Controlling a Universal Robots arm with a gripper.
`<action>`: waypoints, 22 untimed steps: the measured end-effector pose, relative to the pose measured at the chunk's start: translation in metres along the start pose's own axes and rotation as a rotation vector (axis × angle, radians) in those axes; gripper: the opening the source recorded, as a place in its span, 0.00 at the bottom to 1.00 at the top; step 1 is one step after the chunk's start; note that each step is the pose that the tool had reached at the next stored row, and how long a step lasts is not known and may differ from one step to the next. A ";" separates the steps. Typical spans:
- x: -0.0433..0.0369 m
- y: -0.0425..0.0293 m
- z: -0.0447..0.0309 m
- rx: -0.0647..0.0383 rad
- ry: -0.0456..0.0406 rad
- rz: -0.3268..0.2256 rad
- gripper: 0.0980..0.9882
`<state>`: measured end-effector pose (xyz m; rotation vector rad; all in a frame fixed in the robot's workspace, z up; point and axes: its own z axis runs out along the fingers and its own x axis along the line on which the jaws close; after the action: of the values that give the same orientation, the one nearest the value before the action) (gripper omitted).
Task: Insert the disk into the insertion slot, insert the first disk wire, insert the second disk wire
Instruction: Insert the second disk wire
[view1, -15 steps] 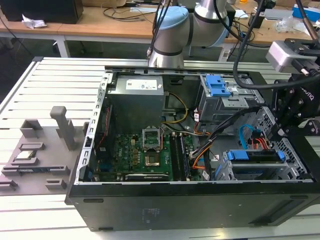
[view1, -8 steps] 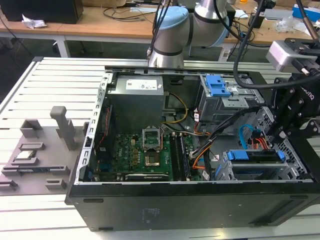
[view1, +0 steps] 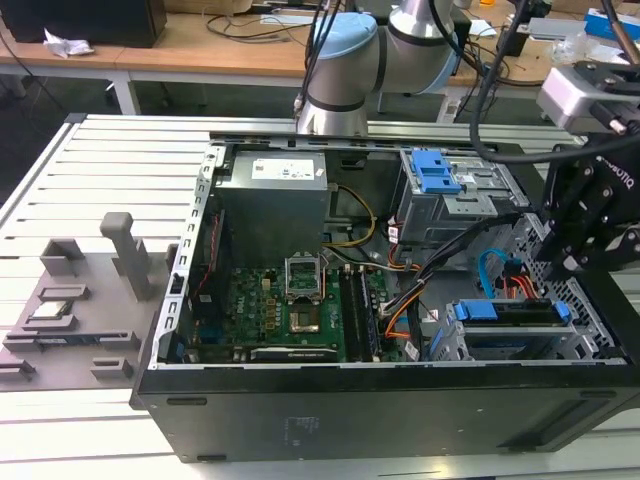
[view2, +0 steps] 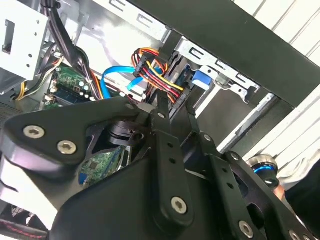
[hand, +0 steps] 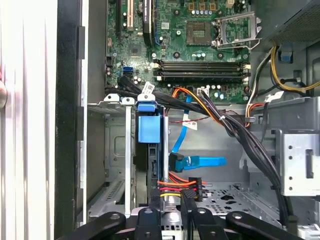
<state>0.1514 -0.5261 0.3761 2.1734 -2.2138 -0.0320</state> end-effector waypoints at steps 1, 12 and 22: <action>-0.0002 0.0004 -0.0001 0.000 -0.0003 0.000 0.23; -0.0026 0.0353 0.0069 0.000 0.0016 0.000 0.23; 0.0058 0.0353 0.0074 0.000 0.0051 0.000 0.07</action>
<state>0.1157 -0.5314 0.3703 2.1712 -2.2109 -0.0263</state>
